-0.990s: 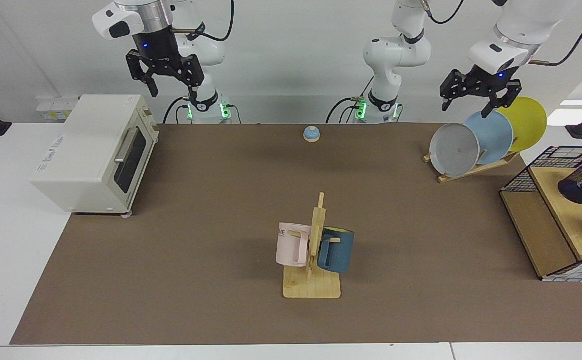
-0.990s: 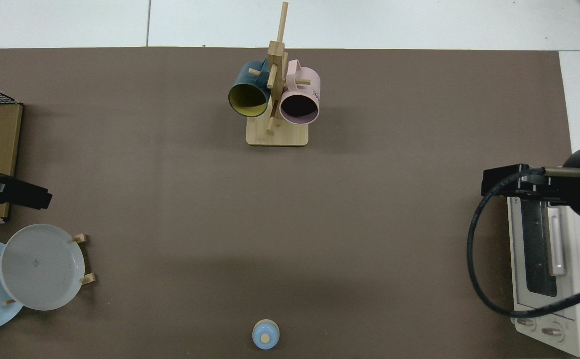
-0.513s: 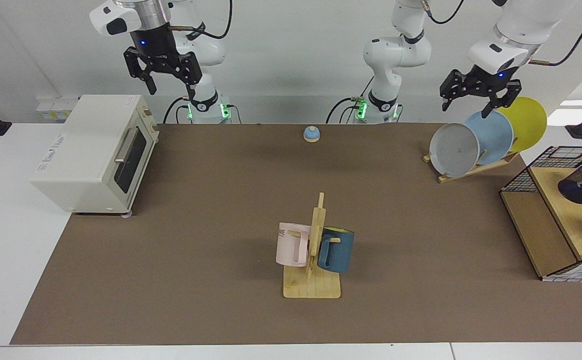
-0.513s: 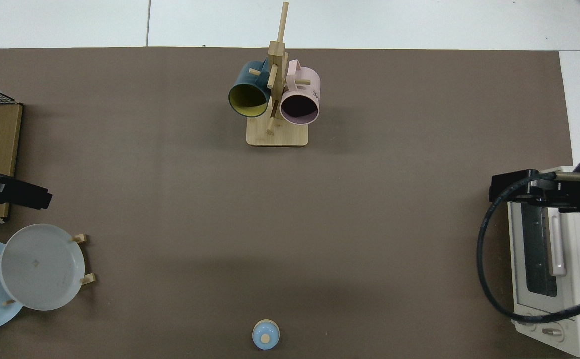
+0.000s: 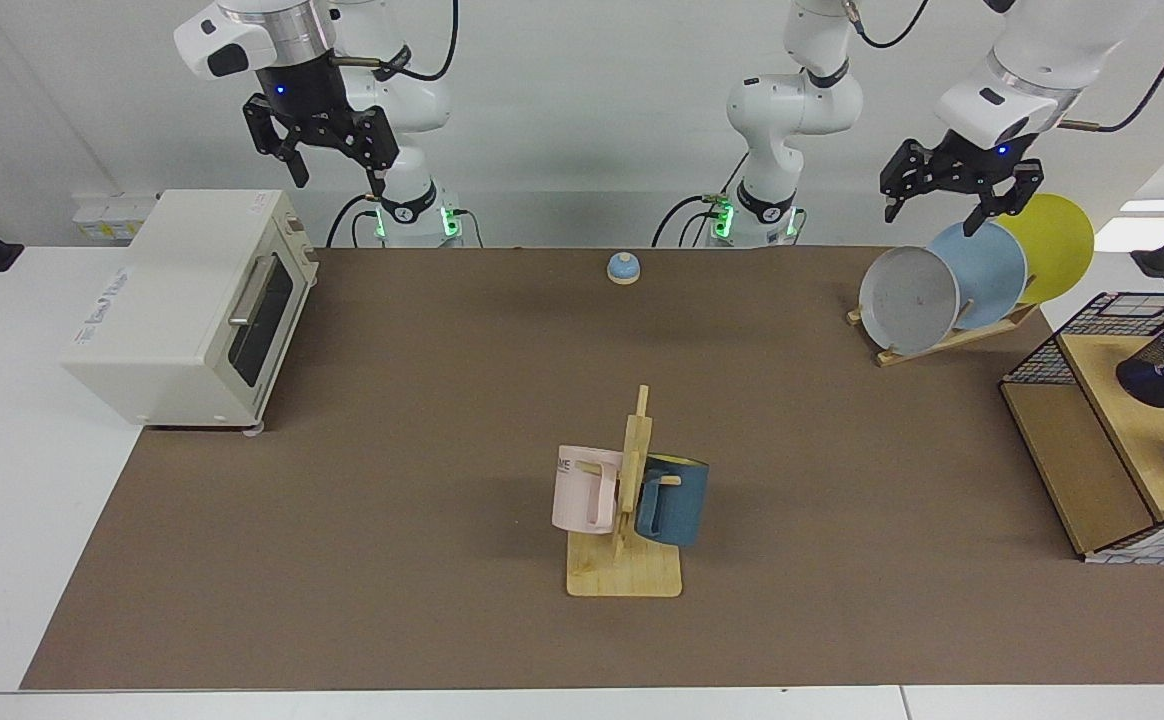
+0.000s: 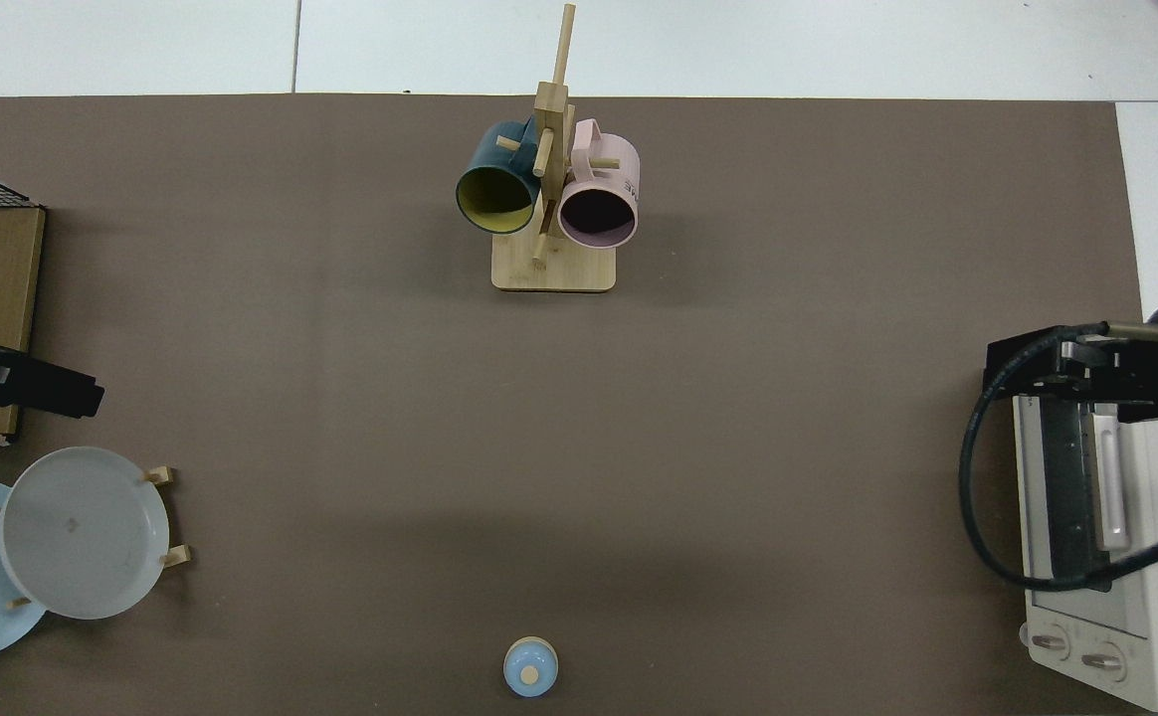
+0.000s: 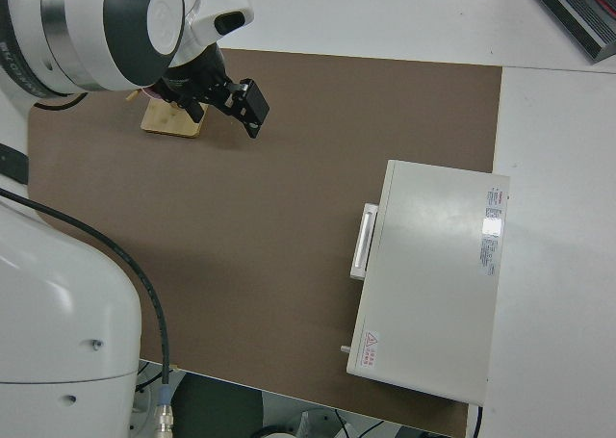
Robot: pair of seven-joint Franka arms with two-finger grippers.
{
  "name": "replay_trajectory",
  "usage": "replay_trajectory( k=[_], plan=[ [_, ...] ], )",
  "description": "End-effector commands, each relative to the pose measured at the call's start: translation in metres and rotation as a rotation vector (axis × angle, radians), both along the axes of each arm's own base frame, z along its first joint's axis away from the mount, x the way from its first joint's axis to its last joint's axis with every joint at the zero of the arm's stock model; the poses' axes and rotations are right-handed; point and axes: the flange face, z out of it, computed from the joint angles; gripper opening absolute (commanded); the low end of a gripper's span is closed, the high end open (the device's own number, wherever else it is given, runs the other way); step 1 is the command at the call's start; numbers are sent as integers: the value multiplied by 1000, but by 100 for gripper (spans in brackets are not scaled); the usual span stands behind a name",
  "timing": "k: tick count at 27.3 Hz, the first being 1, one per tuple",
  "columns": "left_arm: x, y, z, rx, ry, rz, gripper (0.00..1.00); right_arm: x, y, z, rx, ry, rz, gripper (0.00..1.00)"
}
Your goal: Put markers into pen holder
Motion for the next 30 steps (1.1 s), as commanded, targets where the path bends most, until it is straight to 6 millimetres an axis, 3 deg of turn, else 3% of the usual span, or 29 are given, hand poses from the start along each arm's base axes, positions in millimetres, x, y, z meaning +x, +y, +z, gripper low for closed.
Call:
replay_trajectory(
  k=[1,13,20,30],
  plan=[
    [-7,3,1,15,-8,3,100,-3,-4,13,15,-18,43,99],
    [-7,3,1,15,-8,3,100,-9,4,12,10,-15,64,100],
    [-7,2,1,15,-8,1,100,-24,5,7,10,5,57,100],
    [-7,3,1,15,-8,3,100,-18,3,12,-2,-39,90,100]
  ],
)
